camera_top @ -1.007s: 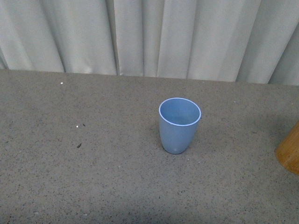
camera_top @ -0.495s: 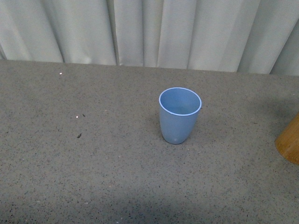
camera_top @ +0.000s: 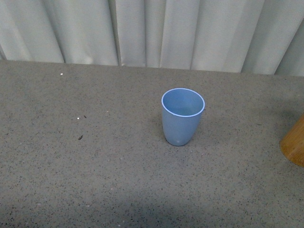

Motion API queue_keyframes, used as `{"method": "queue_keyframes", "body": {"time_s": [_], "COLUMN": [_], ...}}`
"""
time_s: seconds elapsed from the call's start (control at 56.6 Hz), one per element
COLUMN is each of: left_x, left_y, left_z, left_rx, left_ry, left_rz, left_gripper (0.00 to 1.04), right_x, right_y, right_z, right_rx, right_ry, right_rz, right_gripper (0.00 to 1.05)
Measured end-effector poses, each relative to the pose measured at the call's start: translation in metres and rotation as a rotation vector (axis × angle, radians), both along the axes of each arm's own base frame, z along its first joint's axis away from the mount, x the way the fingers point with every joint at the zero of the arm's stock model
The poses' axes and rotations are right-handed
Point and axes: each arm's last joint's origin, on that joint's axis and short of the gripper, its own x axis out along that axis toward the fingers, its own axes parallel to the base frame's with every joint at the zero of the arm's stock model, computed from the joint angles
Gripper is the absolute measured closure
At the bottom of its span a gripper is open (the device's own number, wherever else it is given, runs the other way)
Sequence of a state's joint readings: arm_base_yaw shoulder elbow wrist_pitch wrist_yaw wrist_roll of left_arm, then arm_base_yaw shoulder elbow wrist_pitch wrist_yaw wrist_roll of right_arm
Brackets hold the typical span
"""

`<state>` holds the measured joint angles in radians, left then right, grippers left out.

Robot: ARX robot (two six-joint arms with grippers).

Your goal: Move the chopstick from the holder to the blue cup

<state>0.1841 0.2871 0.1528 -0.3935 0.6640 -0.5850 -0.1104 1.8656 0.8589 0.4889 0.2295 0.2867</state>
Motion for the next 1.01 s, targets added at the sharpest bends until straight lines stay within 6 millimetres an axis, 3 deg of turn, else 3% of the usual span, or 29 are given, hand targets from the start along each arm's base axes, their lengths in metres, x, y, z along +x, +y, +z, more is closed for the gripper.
{"method": "queue_keyframes", "body": {"time_s": [0.088,0.424,0.689,0.848,1.007], "left_x": [0.000,0.000,0.000,0.000,0.000], "left_y": [0.000,0.000,0.000,0.000,0.000], "left_z": [0.000,0.000,0.000,0.000,0.000], "left_rx": [0.000,0.000,0.000,0.000,0.000], "left_ry": [0.000,0.000,0.000,0.000,0.000], "left_rz": [0.000,0.000,0.000,0.000,0.000], "left_gripper": [0.07,0.07,0.07,0.07,0.07], "right_x": [-0.003,-0.019,-0.044,-0.066,-0.077], "right_y": [-0.001,-0.009,-0.007,0.013,0.054], "right_z": [0.007,0.060,0.133,0.173,0.195], "right_rx": [-0.004,-0.017,-0.179,-0.239,-0.167], "right_ry": [-0.006,-0.112,-0.240,-0.367,-0.531], "right_rz": [-0.006,-0.021,-0.005,0.019,0.125], "right_gripper": [1.04,1.03,1.03,1.03,1.03]}}
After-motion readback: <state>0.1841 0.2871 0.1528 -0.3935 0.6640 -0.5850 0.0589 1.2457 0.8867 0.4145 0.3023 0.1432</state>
